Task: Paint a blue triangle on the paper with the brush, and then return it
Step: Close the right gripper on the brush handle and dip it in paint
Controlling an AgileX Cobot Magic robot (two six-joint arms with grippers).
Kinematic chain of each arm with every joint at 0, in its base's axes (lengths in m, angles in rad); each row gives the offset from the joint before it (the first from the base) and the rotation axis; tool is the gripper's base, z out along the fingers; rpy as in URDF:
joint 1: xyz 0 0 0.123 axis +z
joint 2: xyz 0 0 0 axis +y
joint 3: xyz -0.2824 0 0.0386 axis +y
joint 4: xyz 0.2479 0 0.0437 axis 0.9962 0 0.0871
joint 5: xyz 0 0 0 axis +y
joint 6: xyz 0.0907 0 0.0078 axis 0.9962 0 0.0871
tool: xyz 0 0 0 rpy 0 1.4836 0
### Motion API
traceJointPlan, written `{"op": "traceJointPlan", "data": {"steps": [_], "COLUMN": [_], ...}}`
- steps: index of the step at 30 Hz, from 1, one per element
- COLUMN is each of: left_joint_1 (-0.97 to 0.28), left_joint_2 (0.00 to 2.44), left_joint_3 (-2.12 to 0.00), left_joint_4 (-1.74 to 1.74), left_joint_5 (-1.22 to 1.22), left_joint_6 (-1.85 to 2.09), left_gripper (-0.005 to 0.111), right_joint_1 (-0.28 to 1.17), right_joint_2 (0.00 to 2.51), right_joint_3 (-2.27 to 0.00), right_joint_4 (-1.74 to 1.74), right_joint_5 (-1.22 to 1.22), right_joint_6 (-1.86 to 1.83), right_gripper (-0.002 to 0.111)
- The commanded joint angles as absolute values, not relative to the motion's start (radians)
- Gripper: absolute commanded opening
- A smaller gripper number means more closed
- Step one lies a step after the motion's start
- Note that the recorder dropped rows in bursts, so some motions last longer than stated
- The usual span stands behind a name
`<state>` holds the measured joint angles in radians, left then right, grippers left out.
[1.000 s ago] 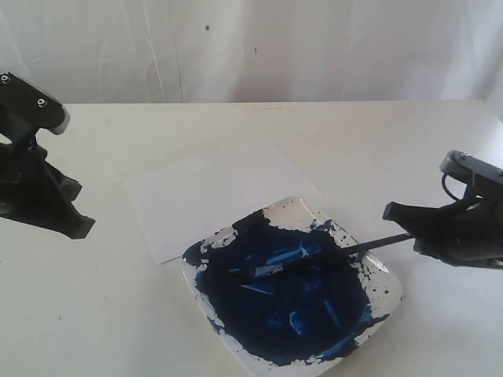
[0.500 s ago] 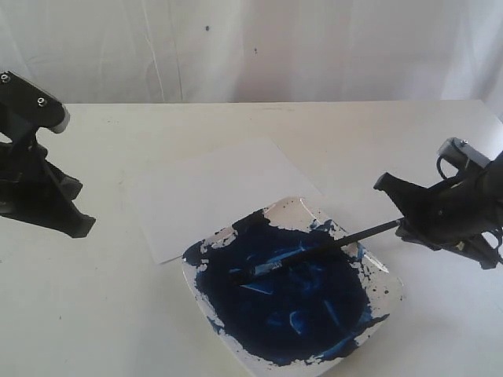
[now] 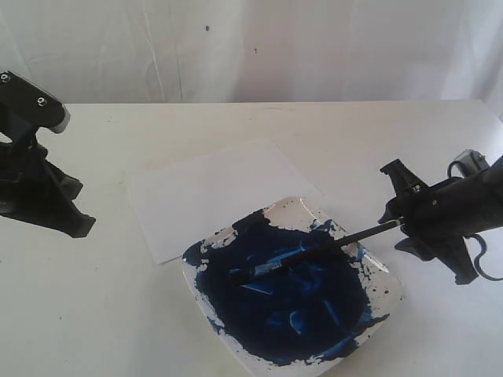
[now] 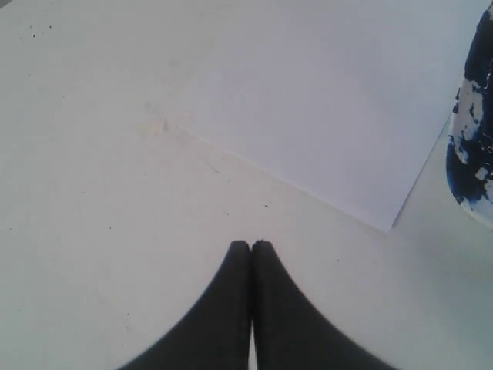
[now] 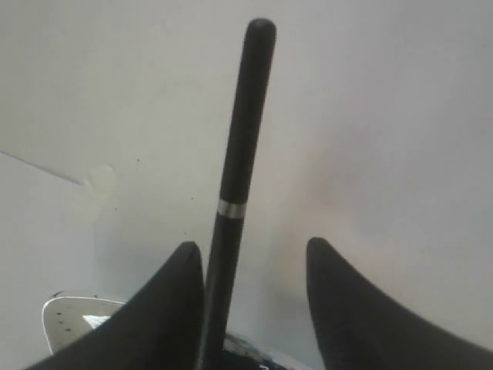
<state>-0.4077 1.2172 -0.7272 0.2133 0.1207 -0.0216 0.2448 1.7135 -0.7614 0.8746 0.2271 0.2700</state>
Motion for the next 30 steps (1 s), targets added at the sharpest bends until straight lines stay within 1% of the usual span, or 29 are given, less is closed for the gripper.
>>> {"op": "traceJointPlan", "data": {"steps": [1,4,10,15,22,30], "left_joint_1": [-0.414,-0.414,-0.414,-0.414,-0.414,-0.414], "left_joint_2": [1.216,1.216,1.216,1.216,1.216,1.216], "left_joint_3": [-0.721,-0.721,-0.721,-0.721,-0.721,-0.721], "left_joint_4": [0.209,0.209,0.209,0.209,0.209,0.209], "left_joint_5": [0.123,0.123,0.123,0.123,0.121,0.121], "left_joint_6": [-0.022,-0.022,-0.022,-0.022,-0.022,-0.022], "left_gripper": [0.0,0.0,0.0,0.0,0.0,0.0], "right_joint_1": [0.248,0.248,0.283,0.319,0.319,0.378], "right_joint_2": [1.704,1.704,1.704,1.723,1.78,1.821], "right_joint_3": [-0.766,-0.766,-0.766,-0.766,-0.783,-0.839], "right_joint_4": [0.907,0.931,0.981,0.991,0.993,0.99], "right_joint_5": [0.218,0.219,0.185,0.134,0.16,0.147], "right_joint_6": [0.273,0.273,0.273,0.273,0.273,0.269], "right_gripper": [0.041,0.041,0.036,0.036,0.036,0.036]}}
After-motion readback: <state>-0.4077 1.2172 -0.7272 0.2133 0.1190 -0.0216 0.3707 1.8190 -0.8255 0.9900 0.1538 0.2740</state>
